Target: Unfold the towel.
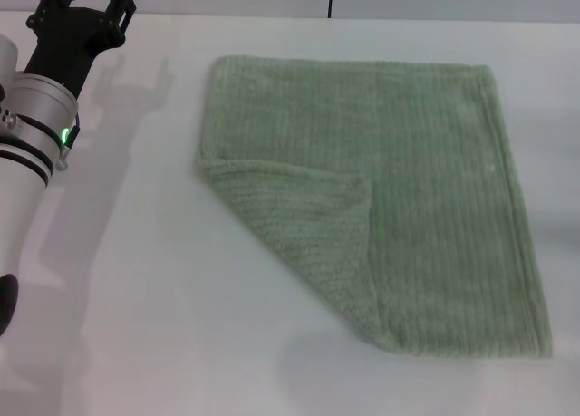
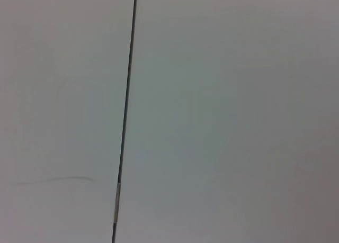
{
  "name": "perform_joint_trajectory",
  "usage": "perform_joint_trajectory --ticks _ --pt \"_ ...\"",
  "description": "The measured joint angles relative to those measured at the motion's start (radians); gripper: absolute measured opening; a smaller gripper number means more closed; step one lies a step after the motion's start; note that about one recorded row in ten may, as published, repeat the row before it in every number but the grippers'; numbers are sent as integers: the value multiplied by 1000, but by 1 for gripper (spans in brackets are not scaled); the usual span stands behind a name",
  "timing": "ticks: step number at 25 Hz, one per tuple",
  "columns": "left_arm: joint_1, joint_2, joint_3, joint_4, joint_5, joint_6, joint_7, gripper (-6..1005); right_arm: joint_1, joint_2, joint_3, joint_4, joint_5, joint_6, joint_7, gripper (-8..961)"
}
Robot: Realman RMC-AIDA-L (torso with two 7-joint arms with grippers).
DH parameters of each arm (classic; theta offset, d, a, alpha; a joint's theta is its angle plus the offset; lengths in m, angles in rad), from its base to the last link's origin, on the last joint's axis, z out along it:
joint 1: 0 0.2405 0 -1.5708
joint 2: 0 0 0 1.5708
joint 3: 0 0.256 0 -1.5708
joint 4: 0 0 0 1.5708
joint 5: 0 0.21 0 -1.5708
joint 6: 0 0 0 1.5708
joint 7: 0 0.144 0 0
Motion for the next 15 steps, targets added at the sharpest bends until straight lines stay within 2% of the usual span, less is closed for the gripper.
perform_joint_trajectory --ticks 15 --pt "4 0 0 0 0 0 0 682 -11 4 -18 -1 -1 14 0 713"
